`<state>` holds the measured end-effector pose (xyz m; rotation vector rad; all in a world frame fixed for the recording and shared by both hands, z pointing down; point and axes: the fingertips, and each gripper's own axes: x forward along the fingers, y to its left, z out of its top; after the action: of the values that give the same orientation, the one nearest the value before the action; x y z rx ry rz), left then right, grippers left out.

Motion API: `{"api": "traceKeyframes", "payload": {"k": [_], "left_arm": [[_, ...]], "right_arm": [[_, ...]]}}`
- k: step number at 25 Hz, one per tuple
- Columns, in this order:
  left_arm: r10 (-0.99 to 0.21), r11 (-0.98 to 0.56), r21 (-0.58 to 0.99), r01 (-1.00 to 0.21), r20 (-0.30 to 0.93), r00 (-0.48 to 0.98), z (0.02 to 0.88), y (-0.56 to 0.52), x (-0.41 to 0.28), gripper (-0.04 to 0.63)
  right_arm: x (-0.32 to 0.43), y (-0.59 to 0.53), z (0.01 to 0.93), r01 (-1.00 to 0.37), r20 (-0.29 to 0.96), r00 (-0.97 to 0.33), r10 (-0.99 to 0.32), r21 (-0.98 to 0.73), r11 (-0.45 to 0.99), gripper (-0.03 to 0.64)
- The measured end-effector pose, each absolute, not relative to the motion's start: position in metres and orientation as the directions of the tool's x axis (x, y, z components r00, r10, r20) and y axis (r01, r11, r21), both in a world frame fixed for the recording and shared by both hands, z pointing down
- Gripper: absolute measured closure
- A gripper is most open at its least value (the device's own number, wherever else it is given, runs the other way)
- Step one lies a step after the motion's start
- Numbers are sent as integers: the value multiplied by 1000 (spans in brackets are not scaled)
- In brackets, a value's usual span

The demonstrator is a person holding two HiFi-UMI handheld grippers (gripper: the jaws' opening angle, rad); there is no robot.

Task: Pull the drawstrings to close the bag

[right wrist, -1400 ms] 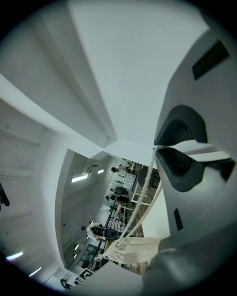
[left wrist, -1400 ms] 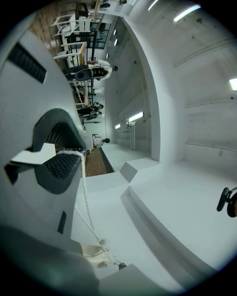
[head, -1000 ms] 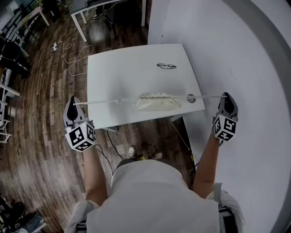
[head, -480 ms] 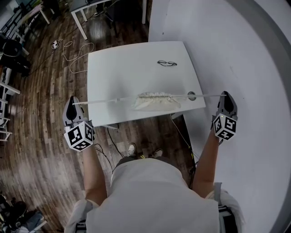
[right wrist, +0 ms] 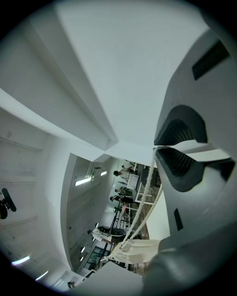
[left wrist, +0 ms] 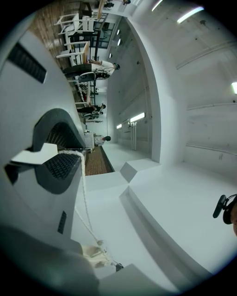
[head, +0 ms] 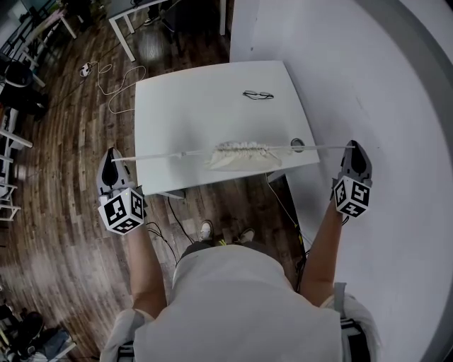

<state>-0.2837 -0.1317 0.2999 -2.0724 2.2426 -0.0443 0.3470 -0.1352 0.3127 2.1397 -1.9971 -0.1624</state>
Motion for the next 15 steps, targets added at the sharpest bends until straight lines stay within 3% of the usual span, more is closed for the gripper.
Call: {"api": "traceKeyframes", "payload": {"k": [15], "left_arm": [[-997,62,-84,-995,-51,-58,294,-127,-257,575]], "right_arm": [[375,-122,301,-966,43,83,-996,247,-70,574]]}}
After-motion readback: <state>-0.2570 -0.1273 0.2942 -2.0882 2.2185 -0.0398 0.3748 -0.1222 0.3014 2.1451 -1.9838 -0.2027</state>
